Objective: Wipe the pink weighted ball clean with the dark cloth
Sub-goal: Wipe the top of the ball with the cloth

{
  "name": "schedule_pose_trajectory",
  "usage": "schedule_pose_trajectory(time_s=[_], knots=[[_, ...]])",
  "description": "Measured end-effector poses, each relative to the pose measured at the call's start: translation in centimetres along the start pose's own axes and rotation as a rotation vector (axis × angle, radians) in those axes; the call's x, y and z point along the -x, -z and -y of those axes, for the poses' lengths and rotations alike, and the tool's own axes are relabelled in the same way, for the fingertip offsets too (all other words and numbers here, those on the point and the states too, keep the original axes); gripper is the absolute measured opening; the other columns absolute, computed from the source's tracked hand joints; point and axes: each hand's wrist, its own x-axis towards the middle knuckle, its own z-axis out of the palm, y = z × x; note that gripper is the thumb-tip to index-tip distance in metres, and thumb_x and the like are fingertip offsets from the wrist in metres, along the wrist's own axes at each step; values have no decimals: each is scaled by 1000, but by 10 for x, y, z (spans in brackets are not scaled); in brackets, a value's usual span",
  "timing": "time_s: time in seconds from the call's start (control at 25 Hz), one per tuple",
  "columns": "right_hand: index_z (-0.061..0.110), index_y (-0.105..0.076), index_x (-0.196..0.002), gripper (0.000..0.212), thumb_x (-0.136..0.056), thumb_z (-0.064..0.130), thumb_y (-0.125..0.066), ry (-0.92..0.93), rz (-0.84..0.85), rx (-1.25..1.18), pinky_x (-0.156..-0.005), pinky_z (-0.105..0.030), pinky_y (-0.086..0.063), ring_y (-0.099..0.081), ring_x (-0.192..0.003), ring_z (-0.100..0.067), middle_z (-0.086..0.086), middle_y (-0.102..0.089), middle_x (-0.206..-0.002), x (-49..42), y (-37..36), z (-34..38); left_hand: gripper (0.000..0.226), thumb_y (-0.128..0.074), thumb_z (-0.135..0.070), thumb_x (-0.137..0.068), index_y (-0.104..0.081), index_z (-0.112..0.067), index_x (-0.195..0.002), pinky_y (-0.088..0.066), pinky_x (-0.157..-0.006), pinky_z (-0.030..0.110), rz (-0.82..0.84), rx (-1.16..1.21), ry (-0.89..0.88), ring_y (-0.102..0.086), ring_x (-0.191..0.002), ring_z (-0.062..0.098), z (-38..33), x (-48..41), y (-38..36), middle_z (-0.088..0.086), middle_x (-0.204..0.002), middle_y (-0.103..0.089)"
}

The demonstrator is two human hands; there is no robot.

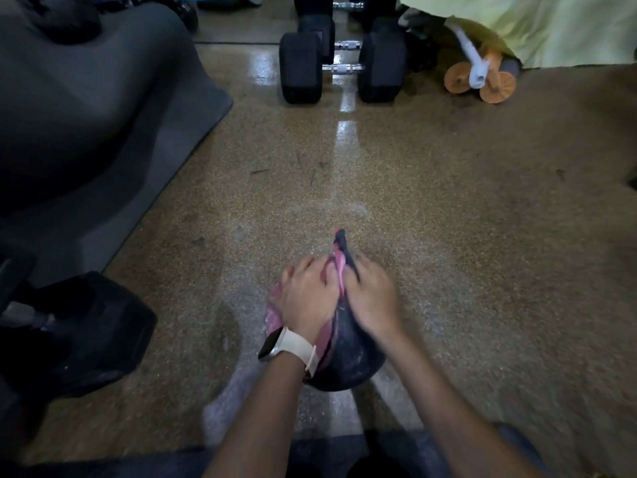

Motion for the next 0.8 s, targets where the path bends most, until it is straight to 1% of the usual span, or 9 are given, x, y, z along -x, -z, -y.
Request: schedule_pose_trajectory(time_s=[0.12, 0.2, 0.28, 0.32, 0.44, 0.52, 0.64, 0.72, 0.8], knots=[[38, -31, -147, 55, -96, 49, -15, 173, -44, 13, -119, -36, -8, -10, -147, -10, 14, -21, -157, 70, -4, -3, 64, -16, -64, -81, -53, -49, -131, -36, -113, 58, 21, 72, -17, -50, -136, 22, 13, -13, 0, -15, -145, -57], [37, -47, -136, 49, -97, 49, -20, 136, 27, -23, -116, -42, -22, -30, -141, -16, 7, -41, -149, 30, -3, -10, 60, -15, -63, -86, -53, -47, -130, -36, -112, 57, -2, 65, -39, -52, -134, 23, 13, -14, -1, -15, -142, -59], [27, -63, -103, 39, -98, 45, -28, -67, 127, -36, -97, -45, -42, -56, -115, -28, -4, -64, -115, -26, 9, -4, 58, -14, -61, -89, -54, -45, -128, -38, -110, 58, -48, 53, -59, -54, -132, 25, 13, -8, -8, -12, -140, -60], [24, -63, -96, 38, -98, 42, -30, -75, 101, -24, -92, -44, -44, -59, -109, -31, -6, -66, -108, -35, 7, -2, 59, -14, -60, -88, -54, -46, -129, -38, -110, 58, -58, 59, -50, -54, -132, 25, 12, -7, -9, -12, -140, -60], [31, -50, -135, 48, -97, 43, -23, 104, -43, 49, -115, -43, -25, -33, -141, -22, 4, -45, -147, 34, -10, 10, 60, -20, -58, -85, -59, -43, -128, -39, -110, 58, -14, 106, 19, -55, -131, 26, 14, -22, -3, -9, -139, -63], [36, -34, -146, 51, -98, 46, -22, 188, -64, 46, -118, -38, -8, -11, -148, -16, 10, -24, -158, 81, -12, 5, 54, -25, -55, -89, -64, -41, -125, -42, -108, 59, 5, 133, 52, -57, -129, 29, 16, -28, 5, -5, -137, -65], [27, -51, -132, 43, -99, 43, -28, 100, -20, -45, -110, -34, -27, -36, -137, -21, 1, -45, -144, 29, -5, -5, 59, -19, -56, -95, -59, -36, -133, -39, -111, 59, -53, 113, 54, -51, -134, 31, 14, -12, 6, -2, -144, -60], [20, -61, -107, 34, -99, 36, -33, -60, 56, -143, -89, -36, -41, -55, -113, -30, -9, -62, -117, -23, 6, -9, 70, -10, -61, -90, -49, -37, -142, -31, -117, 62, -75, 109, -3, -39, -146, 27, 18, 8, 2, -3, -155, -48], [17, -63, -110, 42, -96, 38, -29, -64, 17, -93, -89, -40, -44, -57, -110, -32, -11, -64, -115, -25, 5, -8, 69, -9, -64, -89, -39, -43, -148, -24, -121, 63, 5, 56, -115, -30, -152, 24, 24, 12, -1, -6, -161, -39]])
